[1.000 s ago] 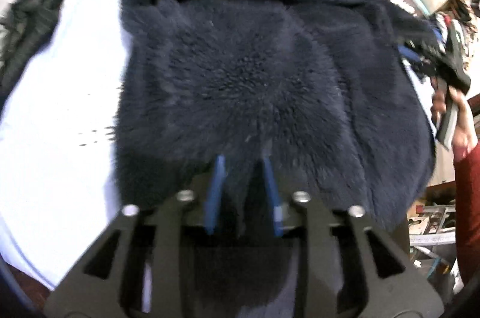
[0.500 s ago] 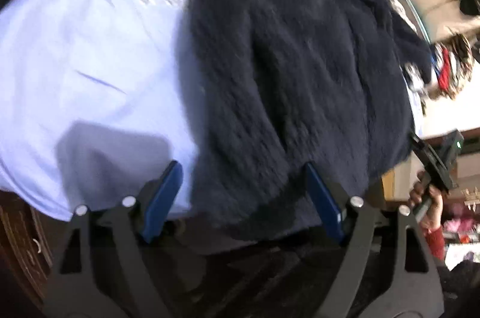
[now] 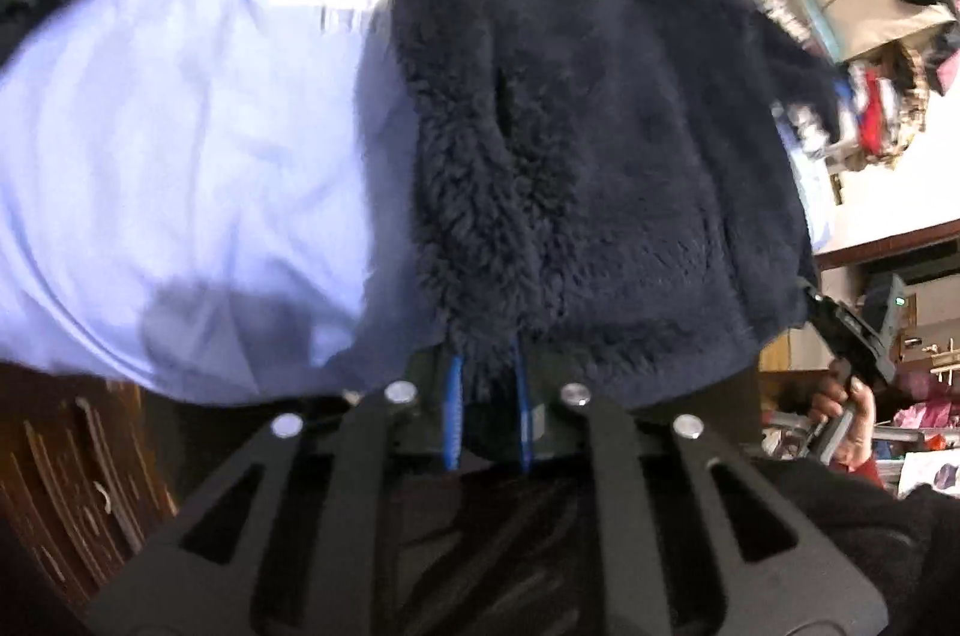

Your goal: Fold large clothes

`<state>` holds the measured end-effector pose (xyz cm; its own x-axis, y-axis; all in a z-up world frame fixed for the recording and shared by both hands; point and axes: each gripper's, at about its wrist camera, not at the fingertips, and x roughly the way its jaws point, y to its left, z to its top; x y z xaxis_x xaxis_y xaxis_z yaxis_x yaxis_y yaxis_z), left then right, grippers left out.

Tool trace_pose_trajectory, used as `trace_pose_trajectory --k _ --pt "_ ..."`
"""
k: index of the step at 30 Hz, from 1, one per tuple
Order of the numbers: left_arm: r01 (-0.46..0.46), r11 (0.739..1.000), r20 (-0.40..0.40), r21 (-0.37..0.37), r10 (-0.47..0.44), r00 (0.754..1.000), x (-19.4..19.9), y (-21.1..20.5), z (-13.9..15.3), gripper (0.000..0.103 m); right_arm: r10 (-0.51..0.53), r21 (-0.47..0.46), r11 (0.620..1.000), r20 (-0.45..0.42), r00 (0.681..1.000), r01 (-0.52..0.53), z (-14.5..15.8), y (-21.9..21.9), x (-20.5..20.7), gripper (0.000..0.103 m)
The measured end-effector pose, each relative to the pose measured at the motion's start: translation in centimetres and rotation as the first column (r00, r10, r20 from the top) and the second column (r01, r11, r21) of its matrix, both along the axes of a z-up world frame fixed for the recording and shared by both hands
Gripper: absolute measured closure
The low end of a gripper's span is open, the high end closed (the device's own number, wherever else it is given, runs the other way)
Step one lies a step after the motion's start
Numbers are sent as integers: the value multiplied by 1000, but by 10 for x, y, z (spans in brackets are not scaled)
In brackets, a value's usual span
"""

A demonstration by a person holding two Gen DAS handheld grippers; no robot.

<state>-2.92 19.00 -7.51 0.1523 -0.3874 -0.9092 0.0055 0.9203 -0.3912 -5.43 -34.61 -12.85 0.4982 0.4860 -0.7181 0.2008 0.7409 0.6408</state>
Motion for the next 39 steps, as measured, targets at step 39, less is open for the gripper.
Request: trace_pose_trajectory --k 39 --pt "-3 993 199 122 -21 980 160 -79 0 51 -497 249 868 441 748 429 124 -198 231 72"
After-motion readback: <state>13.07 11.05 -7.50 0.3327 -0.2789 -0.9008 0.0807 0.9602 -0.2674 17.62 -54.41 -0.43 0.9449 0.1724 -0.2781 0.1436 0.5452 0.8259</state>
